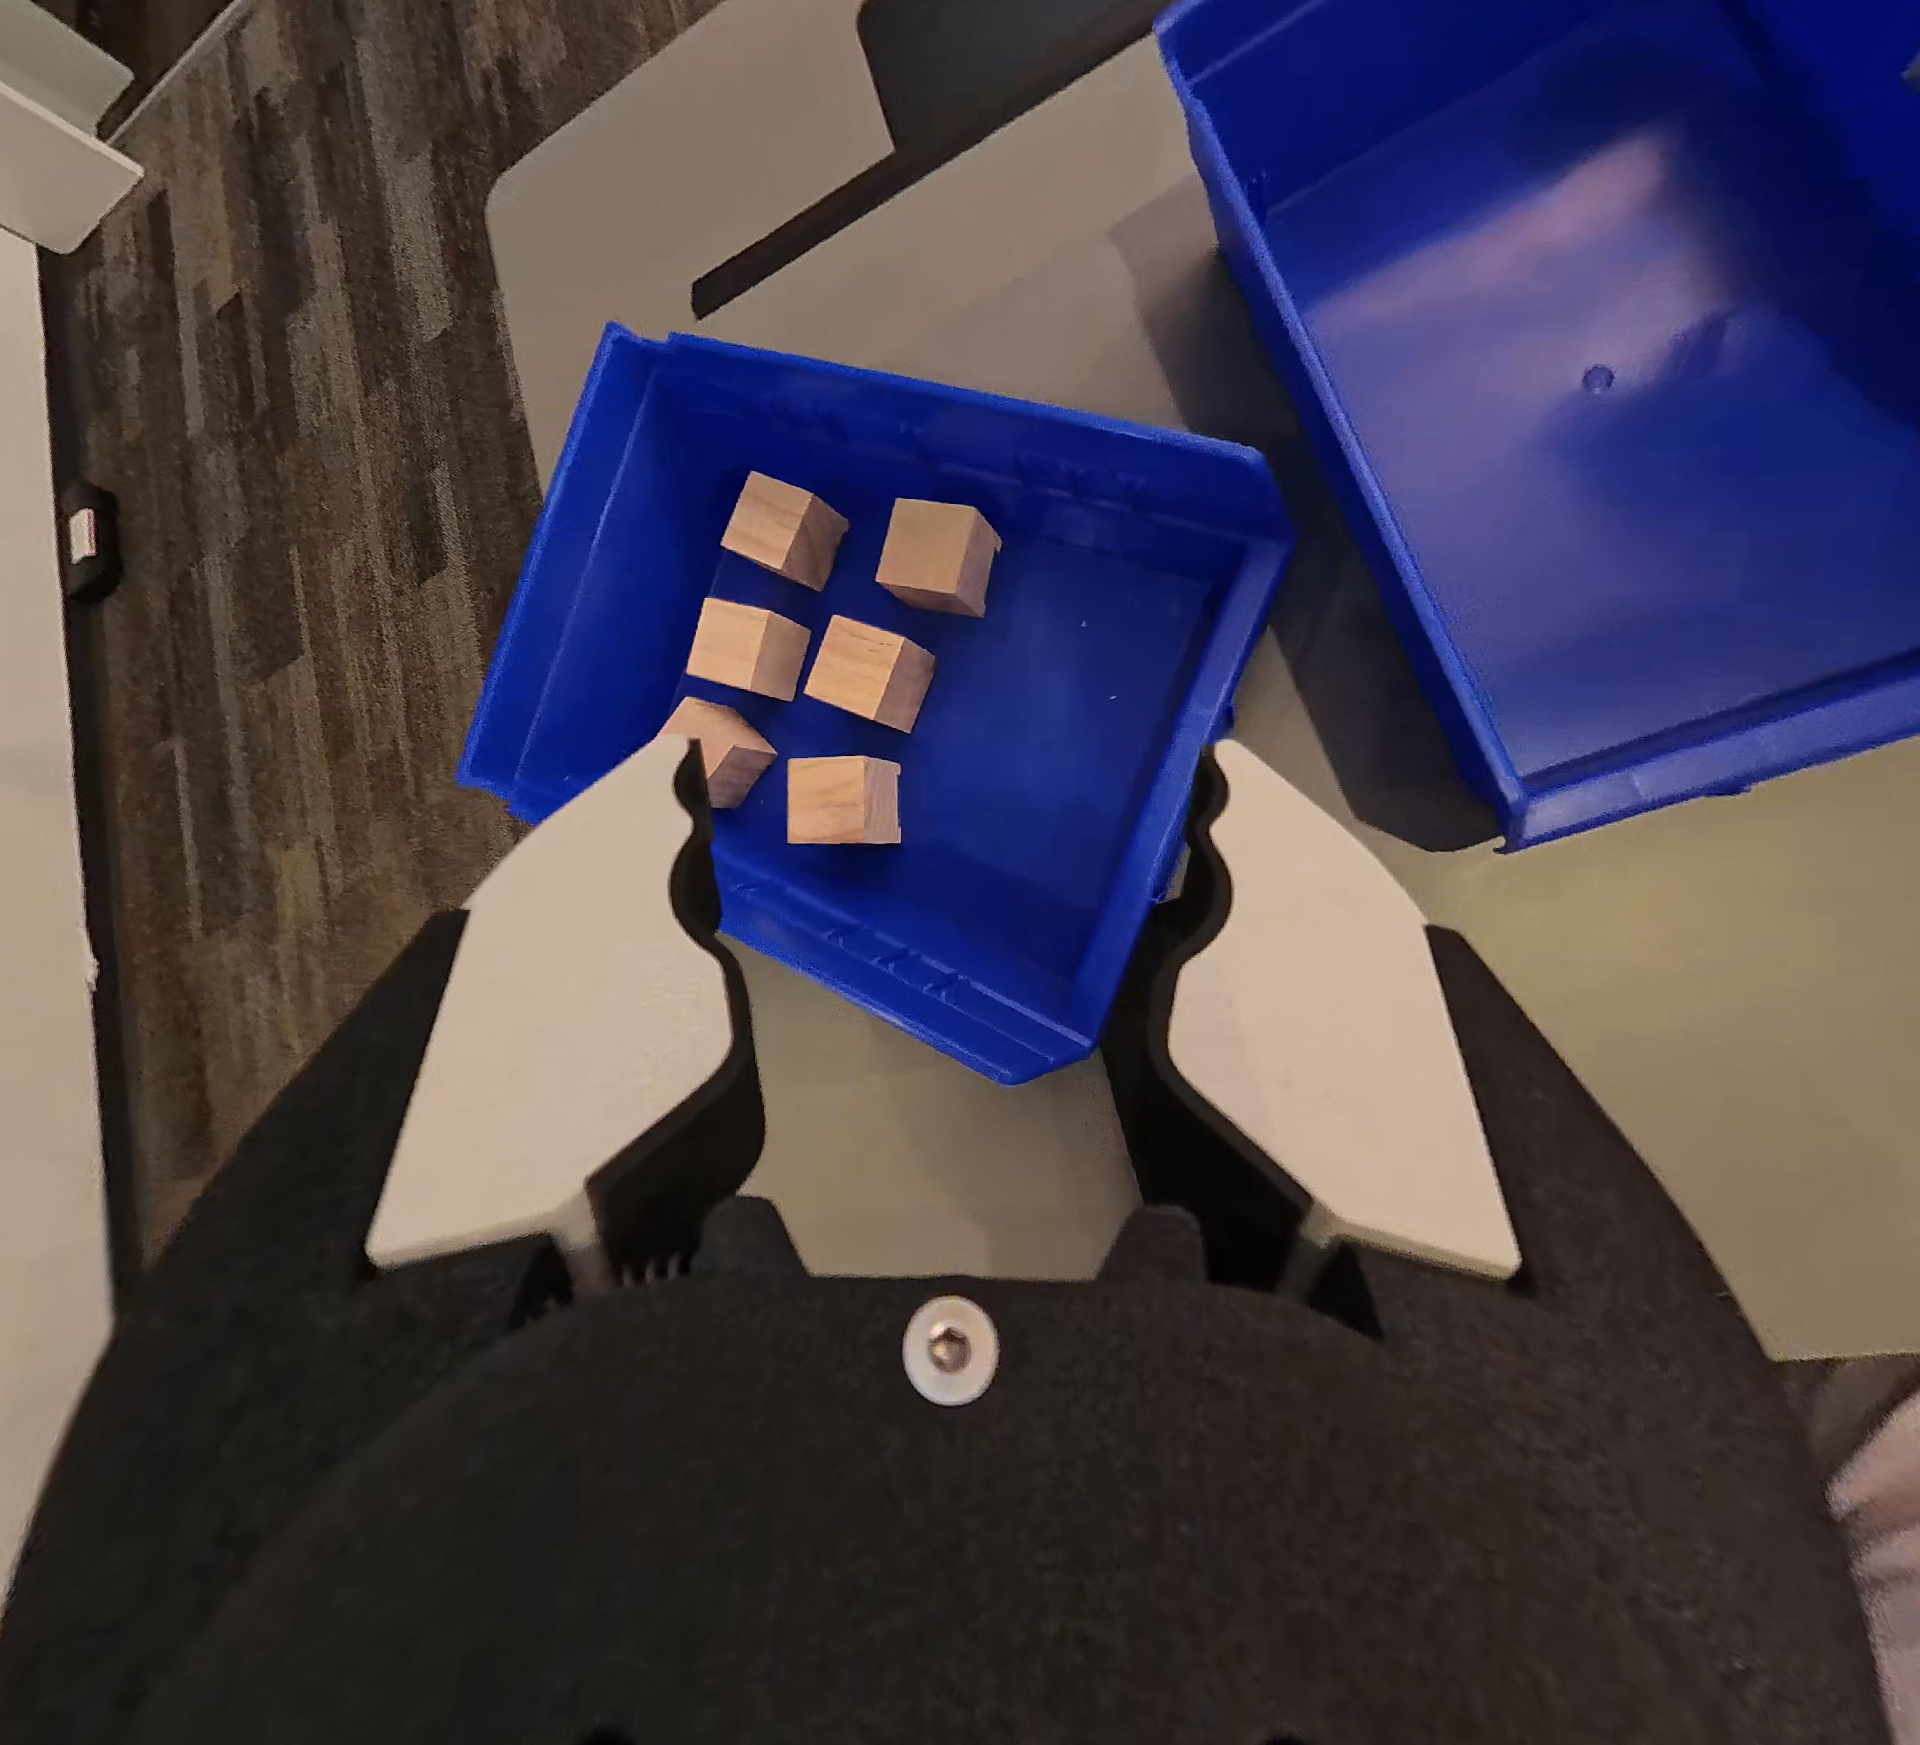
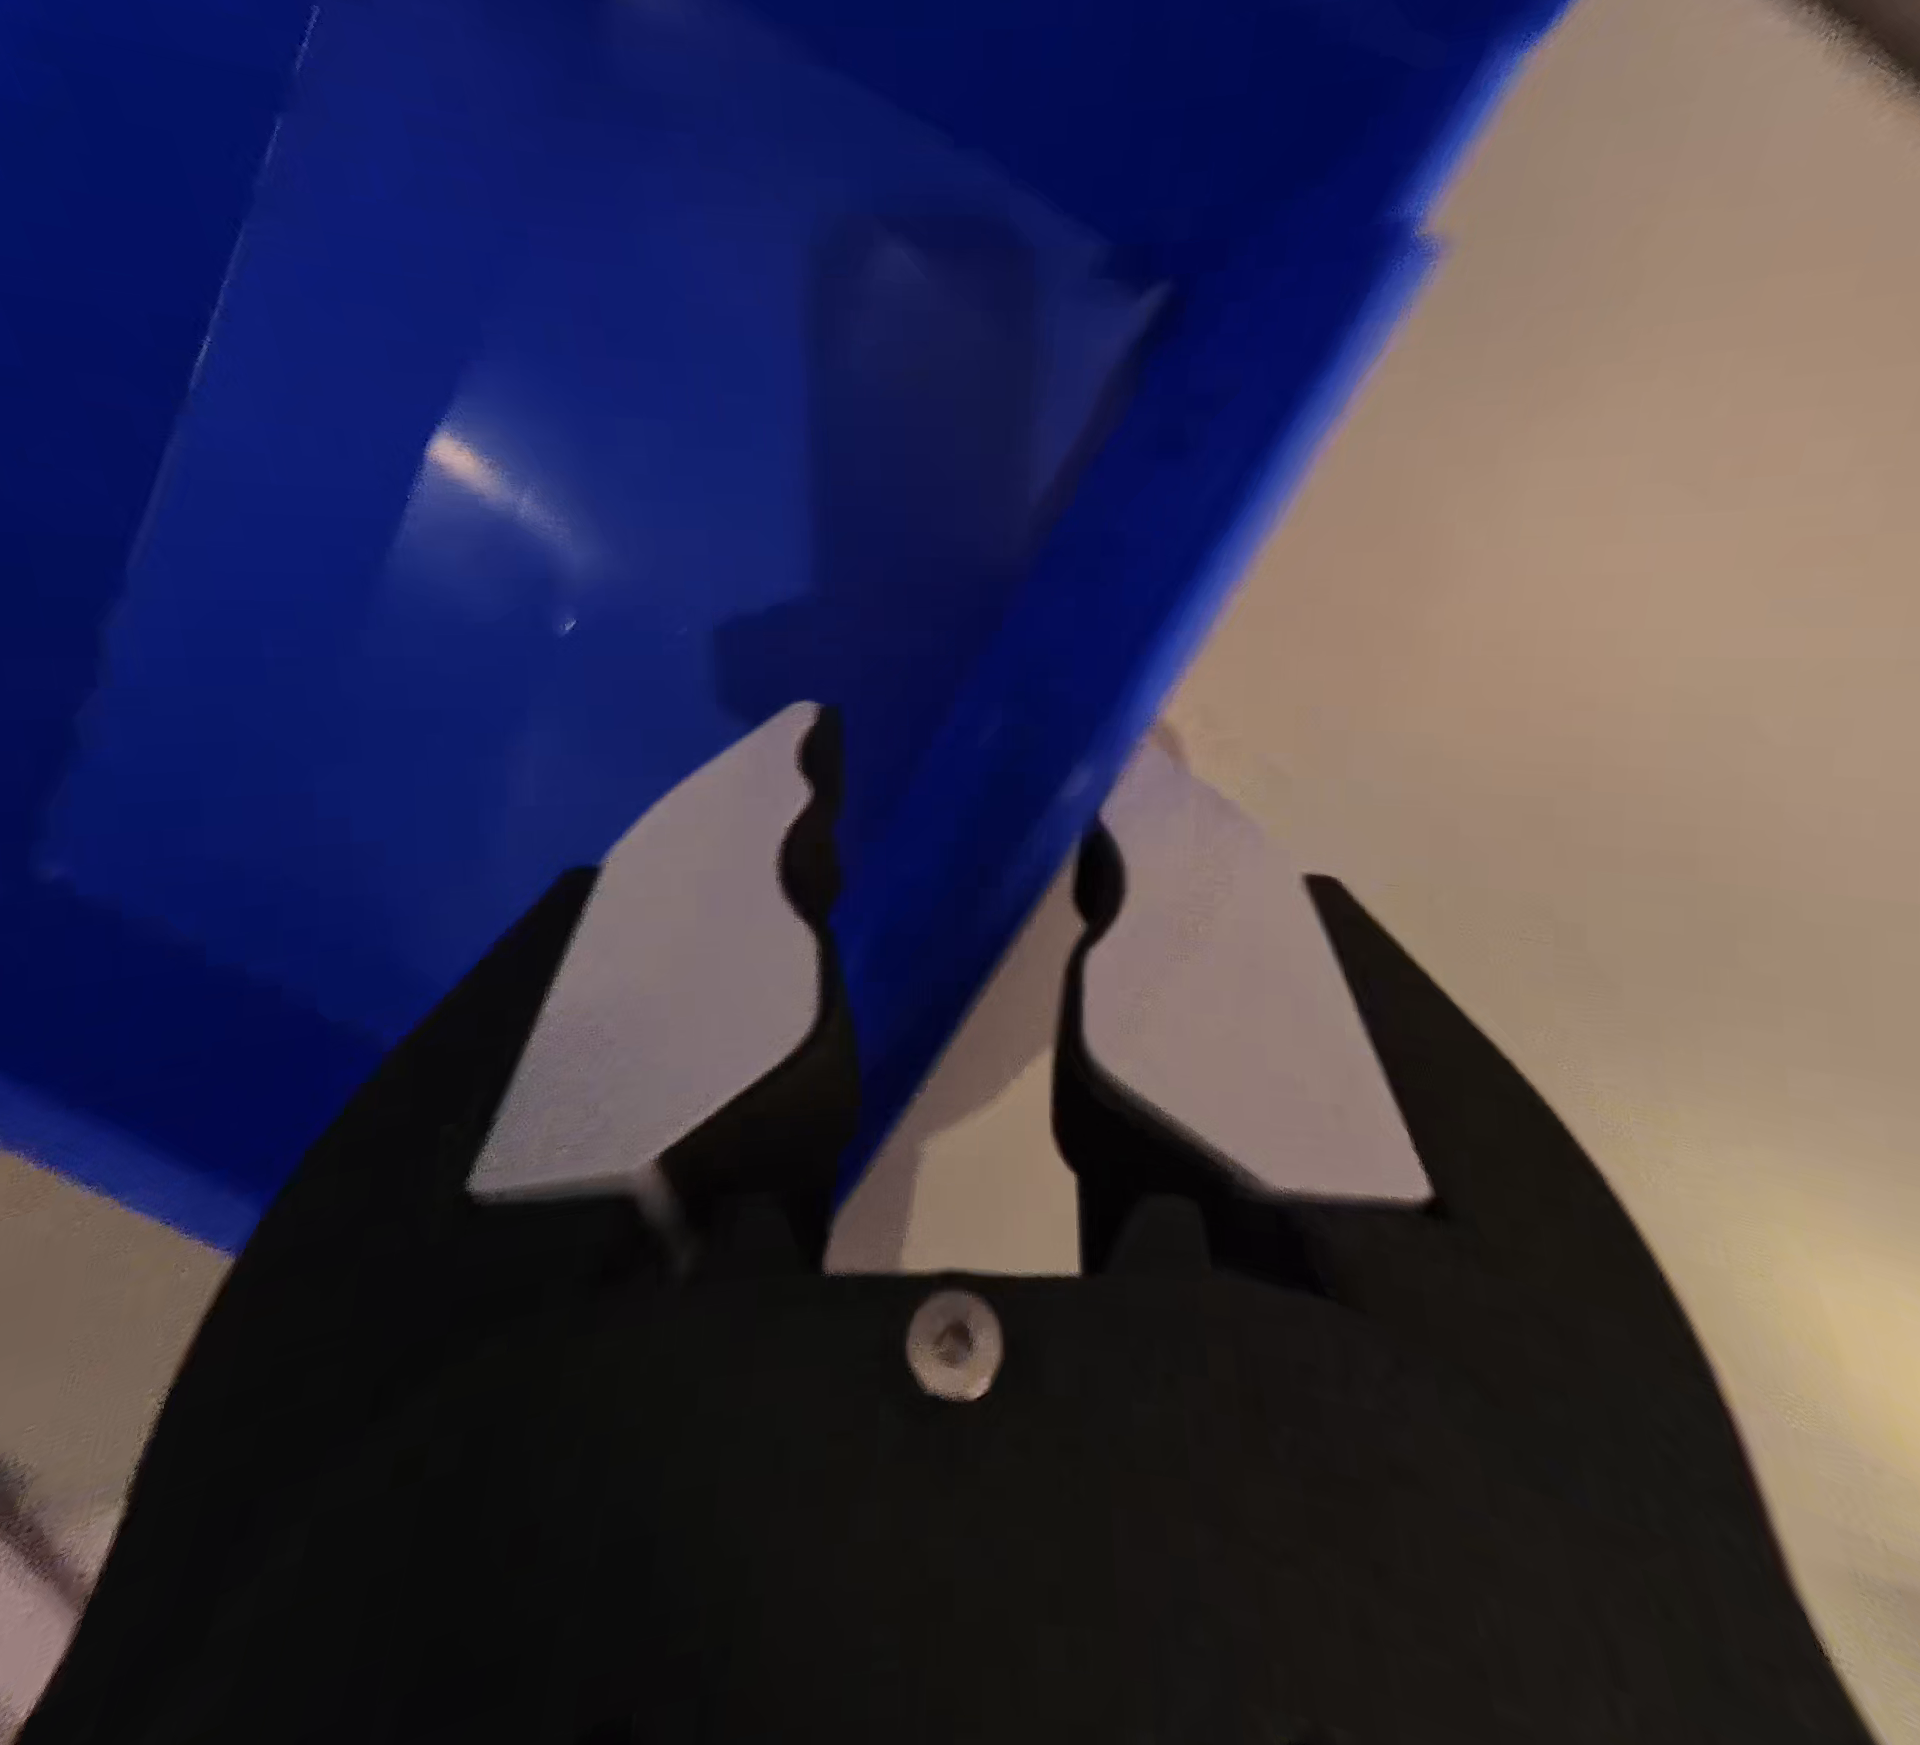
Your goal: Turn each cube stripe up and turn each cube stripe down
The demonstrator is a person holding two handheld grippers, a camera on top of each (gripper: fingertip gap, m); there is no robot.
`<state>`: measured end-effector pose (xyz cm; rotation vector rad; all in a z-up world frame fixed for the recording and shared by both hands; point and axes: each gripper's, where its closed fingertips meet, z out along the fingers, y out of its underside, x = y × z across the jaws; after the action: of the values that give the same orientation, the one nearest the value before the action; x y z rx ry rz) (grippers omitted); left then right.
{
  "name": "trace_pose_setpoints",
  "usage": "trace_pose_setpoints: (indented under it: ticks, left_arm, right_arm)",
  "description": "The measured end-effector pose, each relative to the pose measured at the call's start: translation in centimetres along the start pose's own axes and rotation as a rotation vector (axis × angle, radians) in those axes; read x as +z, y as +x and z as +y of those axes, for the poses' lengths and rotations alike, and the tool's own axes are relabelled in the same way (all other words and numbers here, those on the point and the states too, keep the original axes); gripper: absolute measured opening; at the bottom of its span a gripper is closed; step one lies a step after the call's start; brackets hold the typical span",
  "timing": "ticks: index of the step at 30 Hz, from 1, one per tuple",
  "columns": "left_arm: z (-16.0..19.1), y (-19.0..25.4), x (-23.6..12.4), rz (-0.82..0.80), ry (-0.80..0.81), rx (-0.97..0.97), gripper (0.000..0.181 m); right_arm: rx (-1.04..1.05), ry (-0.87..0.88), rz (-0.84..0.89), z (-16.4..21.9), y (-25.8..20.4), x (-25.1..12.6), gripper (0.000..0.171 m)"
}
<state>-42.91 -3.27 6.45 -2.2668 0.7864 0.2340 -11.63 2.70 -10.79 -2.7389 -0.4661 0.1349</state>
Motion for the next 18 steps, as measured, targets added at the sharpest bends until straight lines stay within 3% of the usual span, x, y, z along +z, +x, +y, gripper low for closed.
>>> trace_pose_setpoints:
  ticks: [1,5,10,18]
  left_arm:
    - [-0.1,0.4,0.2,0.003,-0.007,0.017,0.088]
    - [-0.6,1.3,0.7,0.014,-0.022,0.055,0.088]
    - [-1.4,1.3,1.1,0.015,-0.009,0.043,0.085]
    - [-1.5,1.1,1.9,0.008,-0.043,0.042,0.084]
  right_arm:
    - [0.007,-0.031,-0.027,0.4,-0.3,0.6,0.033]
    - [0.029,-0.067,0.019,0.4,2.6,0.6,0.008]
    - [0.074,-0.120,-0.034,2.8,7.9,-0.4,0.006]
    - [0.224,-0.140,0.034,10.8,22.3,-3.8,0.007]
